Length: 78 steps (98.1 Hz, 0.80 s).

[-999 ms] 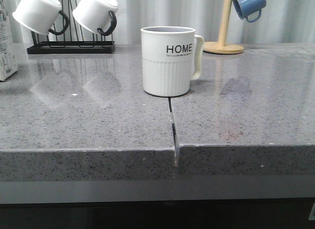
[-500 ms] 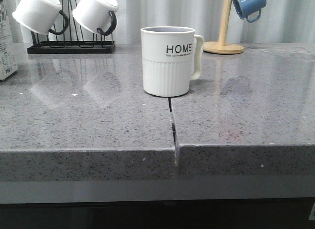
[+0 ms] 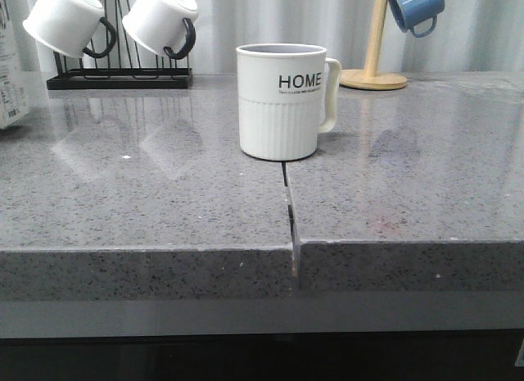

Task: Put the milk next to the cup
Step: 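Grasp the milk carton with the left gripper and lift it, then carry the carton beside the mug and lower it onto the table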

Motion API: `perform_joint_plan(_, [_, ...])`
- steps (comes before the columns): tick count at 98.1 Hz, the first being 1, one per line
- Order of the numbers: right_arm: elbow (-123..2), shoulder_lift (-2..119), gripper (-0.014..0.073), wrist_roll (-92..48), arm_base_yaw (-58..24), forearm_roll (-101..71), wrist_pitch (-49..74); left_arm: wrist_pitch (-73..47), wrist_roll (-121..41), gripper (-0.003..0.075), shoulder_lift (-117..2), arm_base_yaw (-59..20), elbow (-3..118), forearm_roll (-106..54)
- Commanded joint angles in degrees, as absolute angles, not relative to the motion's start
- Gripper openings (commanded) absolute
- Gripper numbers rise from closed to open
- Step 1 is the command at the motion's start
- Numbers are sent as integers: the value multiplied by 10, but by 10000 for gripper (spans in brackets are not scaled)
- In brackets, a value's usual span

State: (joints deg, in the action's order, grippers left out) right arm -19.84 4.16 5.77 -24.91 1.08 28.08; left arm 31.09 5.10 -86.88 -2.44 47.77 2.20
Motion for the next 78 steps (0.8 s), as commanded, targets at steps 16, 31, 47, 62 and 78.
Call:
perform_joint_plan(16, [-211, 49, -18, 54, -250, 10, 238, 255, 54, 195, -762, -77, 496, -6])
perform_joint_plan(31, [-211, 49, -18, 54, -250, 10, 238, 206, 52, 195, -725, -118, 496, -6])
perform_joint_plan(47, [-211, 49, -18, 54, -250, 10, 238, 202, -6, 195, -721, -207, 496, -54])
perform_joint_plan(62, [-211, 49, -18, 54, -250, 10, 238, 242, -43, 195, -739, -260, 496, -102])
perform_joint_plan(78, [-211, 49, -18, 54, -250, 10, 238, 265, -52, 195, -777, -301, 515, -125])
